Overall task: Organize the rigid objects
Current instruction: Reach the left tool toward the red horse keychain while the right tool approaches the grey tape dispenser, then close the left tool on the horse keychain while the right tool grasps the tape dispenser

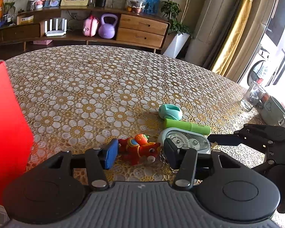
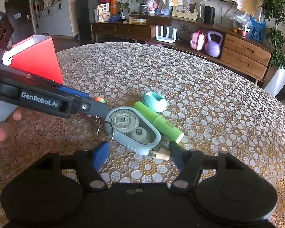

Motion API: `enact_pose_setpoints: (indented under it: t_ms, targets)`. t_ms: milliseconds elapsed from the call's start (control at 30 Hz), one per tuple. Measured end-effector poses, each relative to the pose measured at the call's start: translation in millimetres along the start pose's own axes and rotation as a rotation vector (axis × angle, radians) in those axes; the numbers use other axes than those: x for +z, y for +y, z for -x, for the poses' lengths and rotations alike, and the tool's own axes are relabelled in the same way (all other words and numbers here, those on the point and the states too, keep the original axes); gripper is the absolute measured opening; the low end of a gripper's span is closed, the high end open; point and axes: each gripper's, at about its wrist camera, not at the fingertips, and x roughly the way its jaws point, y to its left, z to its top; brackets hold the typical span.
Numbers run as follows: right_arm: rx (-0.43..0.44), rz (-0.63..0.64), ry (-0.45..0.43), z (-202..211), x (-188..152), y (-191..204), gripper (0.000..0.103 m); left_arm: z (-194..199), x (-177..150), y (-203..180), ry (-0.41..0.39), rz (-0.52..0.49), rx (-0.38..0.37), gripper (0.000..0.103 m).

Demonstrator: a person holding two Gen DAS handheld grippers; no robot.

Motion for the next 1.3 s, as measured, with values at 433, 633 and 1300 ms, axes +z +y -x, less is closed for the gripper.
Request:
enact_pose_setpoints:
  t_ms: [433, 633, 1300]
  targets:
    - [0.044, 0.047, -0.014, -9.3, 8.1, 9.1, 0.061, 19.3, -7.7, 17.5, -0.016, -0.015, 0.007, 0.042]
    - [0.04, 0.044, -0.05, -18.2, 8.8, 11.7, 0.054, 16.3, -9.0, 16.7, -0.022, -0.036, 0.005, 0.042]
    - [-0.132, -0.203, -0.12, 49.4, -24.6, 55.4, 0.042, 49.6, -27.5, 9.6, 0.021, -0.019, -0.005, 0.041]
